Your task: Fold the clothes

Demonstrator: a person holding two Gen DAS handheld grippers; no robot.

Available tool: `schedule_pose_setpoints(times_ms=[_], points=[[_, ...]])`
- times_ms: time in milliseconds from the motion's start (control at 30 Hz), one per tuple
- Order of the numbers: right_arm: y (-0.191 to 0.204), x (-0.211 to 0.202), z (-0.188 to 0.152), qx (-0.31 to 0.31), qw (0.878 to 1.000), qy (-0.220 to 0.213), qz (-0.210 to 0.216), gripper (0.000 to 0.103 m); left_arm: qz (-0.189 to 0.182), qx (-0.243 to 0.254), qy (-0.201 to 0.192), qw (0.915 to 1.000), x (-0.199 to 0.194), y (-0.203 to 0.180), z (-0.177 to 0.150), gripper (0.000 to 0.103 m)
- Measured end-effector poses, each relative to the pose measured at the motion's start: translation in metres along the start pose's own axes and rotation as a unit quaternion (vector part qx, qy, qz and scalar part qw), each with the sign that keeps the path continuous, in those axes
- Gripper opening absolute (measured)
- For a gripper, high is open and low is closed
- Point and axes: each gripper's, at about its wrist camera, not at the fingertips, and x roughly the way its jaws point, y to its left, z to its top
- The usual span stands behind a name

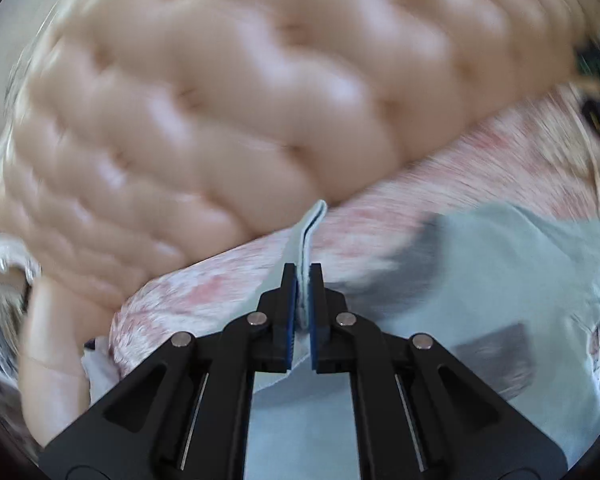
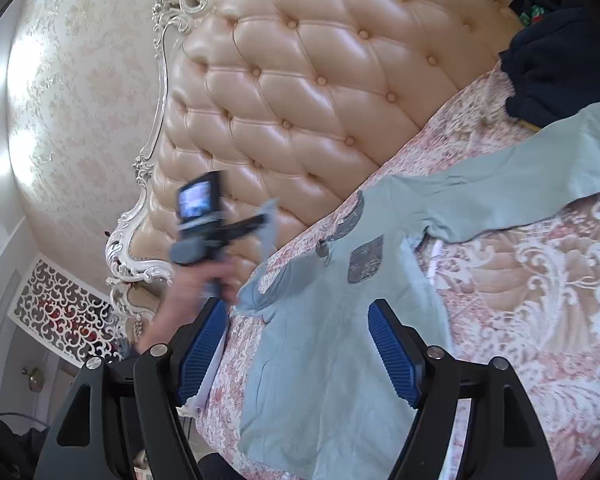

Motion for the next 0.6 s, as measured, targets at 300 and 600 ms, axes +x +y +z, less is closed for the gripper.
schedule_pose_setpoints(times_ms=[300,600], points=[[-0.012,-0.021,0.001,0.006,1.0,-0.002,-0.009,0.076,-0.002,0.068,-0.02,0.9975,-0.015,-0.091,-0.003,0.006],[-0.03,-0.031,0.002,0.027,0.999,-0.02,-0.011,0.076,0.018,0.107,-0.02,0.9939,-0.01,-0.108,-0.013,0.007]])
